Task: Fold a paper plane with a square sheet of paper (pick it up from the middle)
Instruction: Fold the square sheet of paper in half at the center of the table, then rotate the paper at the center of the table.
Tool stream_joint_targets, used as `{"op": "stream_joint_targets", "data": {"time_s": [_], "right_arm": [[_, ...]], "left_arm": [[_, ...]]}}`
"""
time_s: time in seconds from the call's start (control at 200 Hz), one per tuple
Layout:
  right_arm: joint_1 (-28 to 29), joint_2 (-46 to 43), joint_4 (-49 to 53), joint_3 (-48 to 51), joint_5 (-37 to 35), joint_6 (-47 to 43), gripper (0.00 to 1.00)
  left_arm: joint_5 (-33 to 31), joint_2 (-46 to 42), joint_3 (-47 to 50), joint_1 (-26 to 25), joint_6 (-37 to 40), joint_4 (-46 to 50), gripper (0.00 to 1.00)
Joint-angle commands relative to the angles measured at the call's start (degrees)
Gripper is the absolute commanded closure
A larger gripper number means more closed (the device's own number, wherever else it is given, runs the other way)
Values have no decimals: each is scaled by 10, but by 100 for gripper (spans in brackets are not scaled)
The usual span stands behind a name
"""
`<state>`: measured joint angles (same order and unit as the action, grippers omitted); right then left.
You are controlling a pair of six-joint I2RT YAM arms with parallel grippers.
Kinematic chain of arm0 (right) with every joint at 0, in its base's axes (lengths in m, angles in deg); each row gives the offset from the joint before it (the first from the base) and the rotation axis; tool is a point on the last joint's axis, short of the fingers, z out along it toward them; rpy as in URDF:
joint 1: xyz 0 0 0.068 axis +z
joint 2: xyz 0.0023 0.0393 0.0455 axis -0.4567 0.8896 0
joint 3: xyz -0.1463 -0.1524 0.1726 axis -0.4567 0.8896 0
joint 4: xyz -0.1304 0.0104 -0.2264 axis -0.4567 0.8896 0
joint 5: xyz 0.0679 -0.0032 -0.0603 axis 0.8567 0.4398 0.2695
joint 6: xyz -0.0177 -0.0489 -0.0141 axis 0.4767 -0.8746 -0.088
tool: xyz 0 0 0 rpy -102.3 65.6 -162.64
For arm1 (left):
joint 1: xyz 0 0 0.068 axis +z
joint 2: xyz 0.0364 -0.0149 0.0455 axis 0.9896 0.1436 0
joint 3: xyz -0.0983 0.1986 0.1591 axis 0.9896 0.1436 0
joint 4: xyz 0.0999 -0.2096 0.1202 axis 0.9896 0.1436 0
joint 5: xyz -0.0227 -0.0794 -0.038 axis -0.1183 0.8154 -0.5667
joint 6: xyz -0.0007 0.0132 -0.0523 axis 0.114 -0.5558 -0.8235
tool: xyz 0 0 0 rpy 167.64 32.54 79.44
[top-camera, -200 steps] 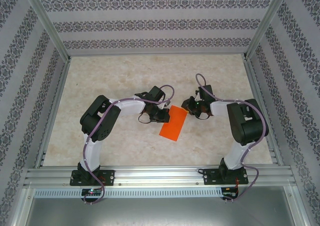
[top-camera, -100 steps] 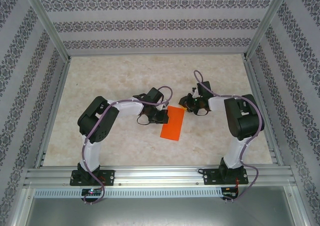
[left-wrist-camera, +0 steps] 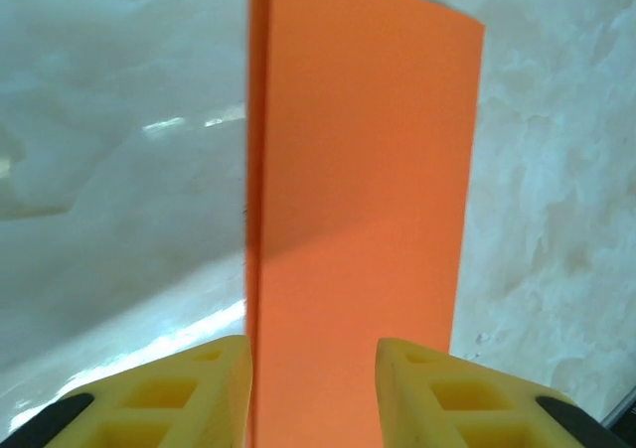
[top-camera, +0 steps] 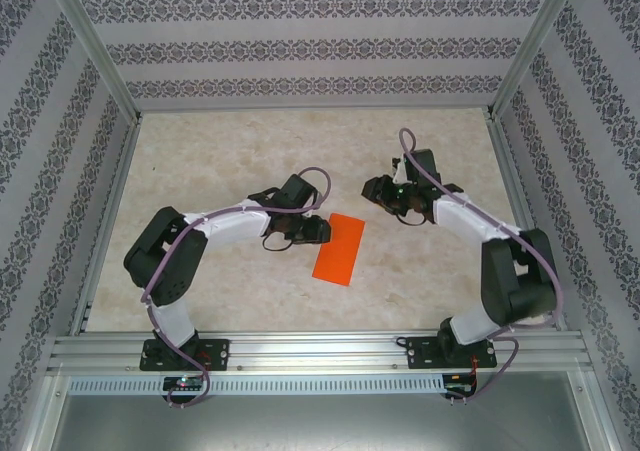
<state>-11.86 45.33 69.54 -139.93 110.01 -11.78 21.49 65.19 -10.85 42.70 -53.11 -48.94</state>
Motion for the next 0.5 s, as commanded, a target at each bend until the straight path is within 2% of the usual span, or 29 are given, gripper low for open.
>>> {"op": "stream_joint_targets", "data": {"time_s": [0.0, 0.18, 0.495], "right_arm": [[38, -28, 21, 56, -66, 31, 57], [96, -44, 23, 96, -129, 78, 57], [131, 11, -47, 98, -99, 100, 58]], "left_arm": [[-20, -24, 36, 32, -27, -17, 60], [12, -24, 46, 61, -26, -28, 58], [66, 5, 47, 62, -31, -51, 54]]}}
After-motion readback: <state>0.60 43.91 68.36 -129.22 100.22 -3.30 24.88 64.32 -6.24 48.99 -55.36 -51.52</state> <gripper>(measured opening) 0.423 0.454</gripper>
